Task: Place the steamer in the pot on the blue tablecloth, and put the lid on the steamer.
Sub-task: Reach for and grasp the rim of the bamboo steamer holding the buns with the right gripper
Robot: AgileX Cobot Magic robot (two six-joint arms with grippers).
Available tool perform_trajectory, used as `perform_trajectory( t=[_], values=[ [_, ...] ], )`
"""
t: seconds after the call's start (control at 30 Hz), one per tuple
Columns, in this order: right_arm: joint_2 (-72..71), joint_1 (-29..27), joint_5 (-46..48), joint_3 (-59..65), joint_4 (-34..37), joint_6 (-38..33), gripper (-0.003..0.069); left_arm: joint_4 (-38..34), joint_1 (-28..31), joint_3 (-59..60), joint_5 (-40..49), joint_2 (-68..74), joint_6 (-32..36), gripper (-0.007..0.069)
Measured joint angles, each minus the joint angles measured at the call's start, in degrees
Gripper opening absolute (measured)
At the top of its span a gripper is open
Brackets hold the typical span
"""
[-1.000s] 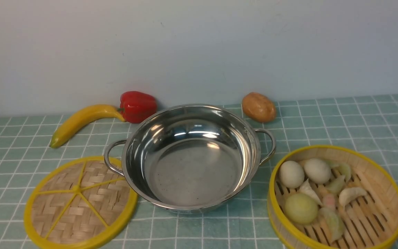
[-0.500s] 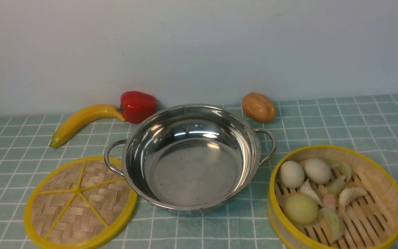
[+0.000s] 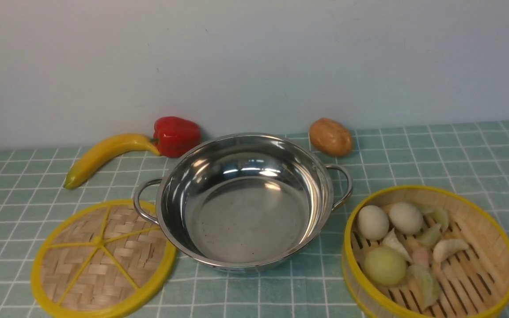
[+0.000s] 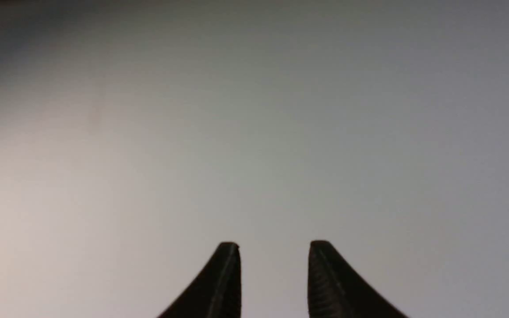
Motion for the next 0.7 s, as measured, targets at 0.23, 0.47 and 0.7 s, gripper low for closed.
perform_trajectory(
  t=[0.23, 0.47, 0.7],
  values=[
    [22.66, 0.00, 50.07, -14.17, 3.93, -3.66, 0.0240, 0.57, 0.00, -11.29, 38.56, 22.53, 3.01, 0.0243],
    [39.96, 0.00, 67.62, -14.85, 13.67, -16.24, 0.0240, 0.57, 0.00, -11.82, 47.24, 39.49, 6.92, 0.0243],
    [54.65, 0.00, 66.31, -15.05, 14.26, -20.50, 0.0240, 0.45, 0.00, -11.82, 46.42, 51.26, 7.76, 0.0243]
  ],
)
